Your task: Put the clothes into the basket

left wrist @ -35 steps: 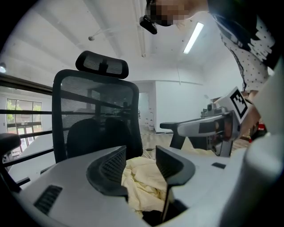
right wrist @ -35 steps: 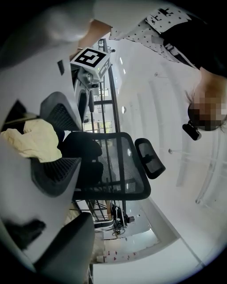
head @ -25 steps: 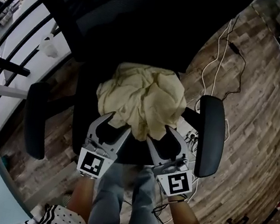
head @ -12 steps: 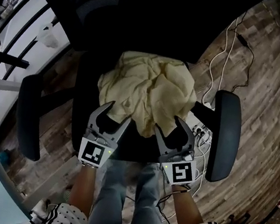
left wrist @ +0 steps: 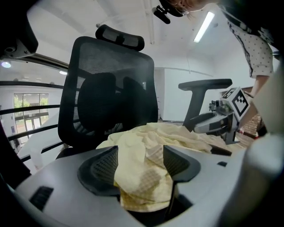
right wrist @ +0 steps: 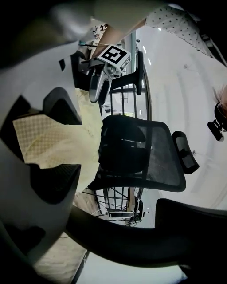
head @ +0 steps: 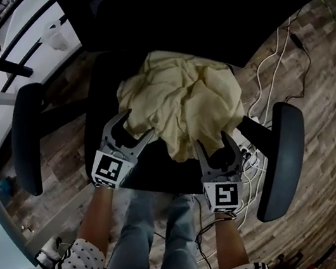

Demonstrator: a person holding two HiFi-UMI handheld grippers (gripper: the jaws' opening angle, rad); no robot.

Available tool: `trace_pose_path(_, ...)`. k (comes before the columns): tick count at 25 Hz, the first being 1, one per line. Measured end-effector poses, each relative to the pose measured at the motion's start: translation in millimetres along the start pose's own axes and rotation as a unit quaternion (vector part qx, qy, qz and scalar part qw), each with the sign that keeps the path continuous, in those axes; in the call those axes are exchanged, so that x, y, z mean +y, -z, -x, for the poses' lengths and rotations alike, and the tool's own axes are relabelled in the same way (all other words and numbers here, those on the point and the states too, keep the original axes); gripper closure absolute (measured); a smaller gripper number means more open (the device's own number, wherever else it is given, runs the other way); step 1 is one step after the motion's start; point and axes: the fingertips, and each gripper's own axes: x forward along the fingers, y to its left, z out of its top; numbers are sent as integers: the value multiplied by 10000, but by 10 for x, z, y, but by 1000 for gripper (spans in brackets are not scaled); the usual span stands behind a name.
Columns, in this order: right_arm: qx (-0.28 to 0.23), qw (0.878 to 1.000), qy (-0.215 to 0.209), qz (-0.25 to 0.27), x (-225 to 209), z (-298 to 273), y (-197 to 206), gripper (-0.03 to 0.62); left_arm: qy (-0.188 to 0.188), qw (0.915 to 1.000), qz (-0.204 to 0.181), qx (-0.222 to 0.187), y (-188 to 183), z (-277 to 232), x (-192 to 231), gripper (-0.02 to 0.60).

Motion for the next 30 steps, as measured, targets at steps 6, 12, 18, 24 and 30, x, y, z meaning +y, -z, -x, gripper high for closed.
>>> trace_pose_path(6,355,9993,65,-81,-152,-49,264,336,-45,9993,144,329,265,-82,124,265)
trace_pose_path(12,842,9955,-44,-430,-212,-154,512,335,206,9969,551,527,318,-192,124,256)
trace_pose_path(18,1232,9907,-284,-503,-173,-270,628,335,559,9941,715,595,307,-357,29,255)
trace_pose_path(24,1471,9878,-401,-317,-127,-347,631,336,636,9942,618,608,276,-484,-83,256)
trace_pose_path(30,1612,9854,-482,-264,-67,-463,594,338,600,9940,658,642,282,-564,-116,256)
